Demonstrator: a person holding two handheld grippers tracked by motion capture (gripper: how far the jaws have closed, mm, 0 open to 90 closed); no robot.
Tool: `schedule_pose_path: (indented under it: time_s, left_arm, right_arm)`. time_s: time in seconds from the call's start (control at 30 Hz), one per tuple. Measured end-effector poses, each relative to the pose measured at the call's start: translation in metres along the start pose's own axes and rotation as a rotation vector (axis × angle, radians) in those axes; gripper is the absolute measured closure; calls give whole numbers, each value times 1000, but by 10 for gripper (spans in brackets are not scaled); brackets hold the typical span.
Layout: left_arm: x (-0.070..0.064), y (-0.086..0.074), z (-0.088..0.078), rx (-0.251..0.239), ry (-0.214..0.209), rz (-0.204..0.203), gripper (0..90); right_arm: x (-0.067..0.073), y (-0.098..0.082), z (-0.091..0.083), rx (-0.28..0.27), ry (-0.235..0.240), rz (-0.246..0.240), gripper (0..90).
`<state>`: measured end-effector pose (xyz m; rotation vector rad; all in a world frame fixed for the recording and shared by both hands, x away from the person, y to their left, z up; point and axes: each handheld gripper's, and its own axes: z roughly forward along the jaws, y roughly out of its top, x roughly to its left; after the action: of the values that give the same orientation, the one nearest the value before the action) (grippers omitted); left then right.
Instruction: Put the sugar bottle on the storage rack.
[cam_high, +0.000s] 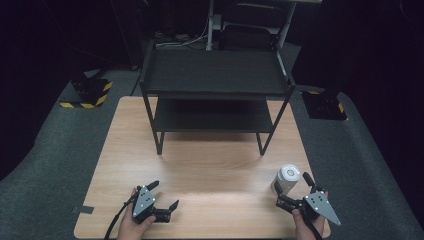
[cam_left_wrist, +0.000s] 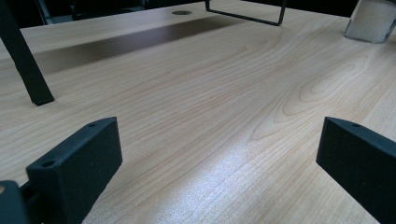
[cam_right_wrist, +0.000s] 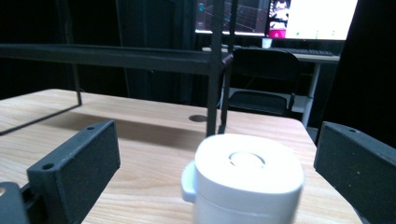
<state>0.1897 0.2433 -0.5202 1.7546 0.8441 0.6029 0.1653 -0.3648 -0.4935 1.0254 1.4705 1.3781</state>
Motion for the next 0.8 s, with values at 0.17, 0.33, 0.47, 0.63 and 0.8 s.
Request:
schedule_pose_path:
  time_s: [0.17, 0.33, 0.47, 0.63, 0.8]
  left_arm:
    - [0, 0, 0, -1, 0, 0, 5]
    - [0, 0, 0, 0, -1, 0, 6]
    - [0, 0, 0, 0, -1, 1, 6]
    - [0, 0, 0, -1, 1, 1, 6]
    - [-1, 0, 0, -2, 2, 3, 5]
  right_arm:
    - [-3, -6, 3, 33, -18, 0, 1]
    - [-5, -10, 6, 55, -20, 9, 1]
    - [-7, -15, 10, 78, -20, 16, 2]
    - [-9, -20, 14, 102, -18, 18, 3]
    - [-8, -26, 20, 122, -28, 9, 16]
